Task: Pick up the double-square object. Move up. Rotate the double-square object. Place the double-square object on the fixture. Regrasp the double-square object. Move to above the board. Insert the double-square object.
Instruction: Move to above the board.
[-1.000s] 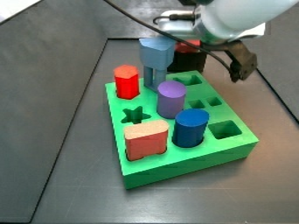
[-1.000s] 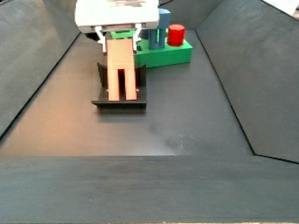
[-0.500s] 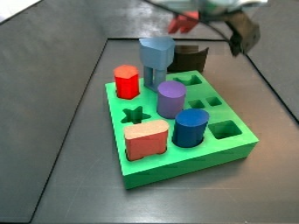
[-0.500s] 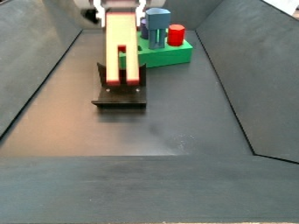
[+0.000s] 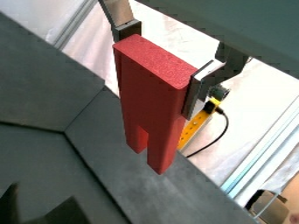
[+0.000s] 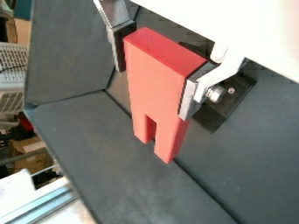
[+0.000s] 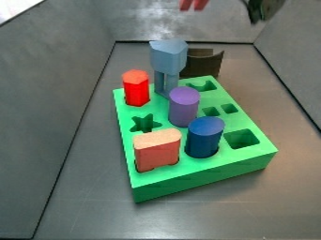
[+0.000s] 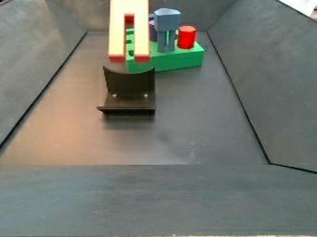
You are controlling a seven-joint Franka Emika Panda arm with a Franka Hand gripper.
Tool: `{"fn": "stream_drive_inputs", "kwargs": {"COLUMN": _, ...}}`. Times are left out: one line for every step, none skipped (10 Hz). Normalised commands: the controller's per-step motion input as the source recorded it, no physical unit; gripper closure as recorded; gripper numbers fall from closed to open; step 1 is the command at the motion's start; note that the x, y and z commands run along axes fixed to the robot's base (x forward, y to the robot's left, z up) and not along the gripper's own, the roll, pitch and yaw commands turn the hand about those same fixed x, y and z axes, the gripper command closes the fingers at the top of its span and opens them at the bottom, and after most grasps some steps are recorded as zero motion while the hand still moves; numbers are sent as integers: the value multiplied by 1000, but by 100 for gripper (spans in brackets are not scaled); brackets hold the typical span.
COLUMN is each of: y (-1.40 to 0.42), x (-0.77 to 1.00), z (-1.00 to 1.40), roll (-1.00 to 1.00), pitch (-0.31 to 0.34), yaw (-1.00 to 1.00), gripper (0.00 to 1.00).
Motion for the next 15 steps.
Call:
{"fn": "stream_drive_inputs", "kwargs": {"y": 79, "x": -93, "z": 806, "roll": 7, "pitch": 88, "yaw": -95, "gripper": 100}}
{"fn": "stream_drive_inputs", "kwargs": {"y": 58, "x": -75, "z": 673, "roll": 4, "pitch": 107, "yaw": -77, "gripper": 100}}
{"fn": "stream_drive_inputs", "kwargs": {"y": 24, "x": -43, "z": 415, "roll": -9, "pitch": 137, "yaw": -36, "gripper": 100}}
{"fn": "stream_drive_inputs", "kwargs": {"y": 9, "x": -29, "z": 217, "roll": -19, "pitch": 149, "yaw": -7, "gripper": 100}}
{"fn": "stream_drive_inputs", "kwargs": {"y": -1000, "x": -383, "z": 224, "roll": -1000, "pitch": 38, "yaw": -49, "gripper": 100}}
{"fn": "stream_drive_inputs", "kwargs": {"y": -1000, "x": -380, "z": 235, "roll": -1000, "pitch": 32, "yaw": -41, "gripper": 100}}
{"fn": "stream_drive_inputs", "kwargs": {"y": -1000, "x": -399, "z": 248, "roll": -1000, "pitch": 32, "yaw": -36, "gripper": 100}}
{"fn": "stream_drive_inputs", "kwargs": {"y": -1000, "x": -400, "z": 236, "roll": -1000, "pitch": 30, "yaw": -36, "gripper": 100}}
{"fn": "stream_drive_inputs", "kwargs": {"y": -1000, "x": -403, "z": 232, "roll": -1000, "pitch": 32, "yaw": -34, "gripper": 100}}
{"fn": "stream_drive_inputs", "kwargs": {"y": -1000, "x": -408, "z": 239, "roll": -1000, "pitch": 34, "yaw": -33, "gripper": 100}}
{"fn": "stream_drive_inputs", "kwargs": {"y": -1000, "x": -429, "z": 245, "roll": -1000, "pitch": 33, "yaw": -30, "gripper": 100}}
{"fn": "stream_drive_inputs", "kwargs": {"y": -1000, "x": -436, "z": 245, "roll": -1000, "pitch": 31, "yaw": -31, "gripper": 100}}
{"fn": "stream_drive_inputs", "kwargs": {"y": -822, "x": -398, "z": 201, "roll": -1000, "pitch": 29, "yaw": -25, "gripper": 100}}
{"fn": "stream_drive_inputs", "kwargs": {"y": -642, "x": -320, "z": 157, "roll": -1000, "pitch": 25, "yaw": -26, "gripper": 100}}
{"fn": "stream_drive_inputs", "kwargs": {"y": -370, "x": -216, "z": 99, "roll": -1000, "pitch": 22, "yaw": -24, "gripper": 100}}
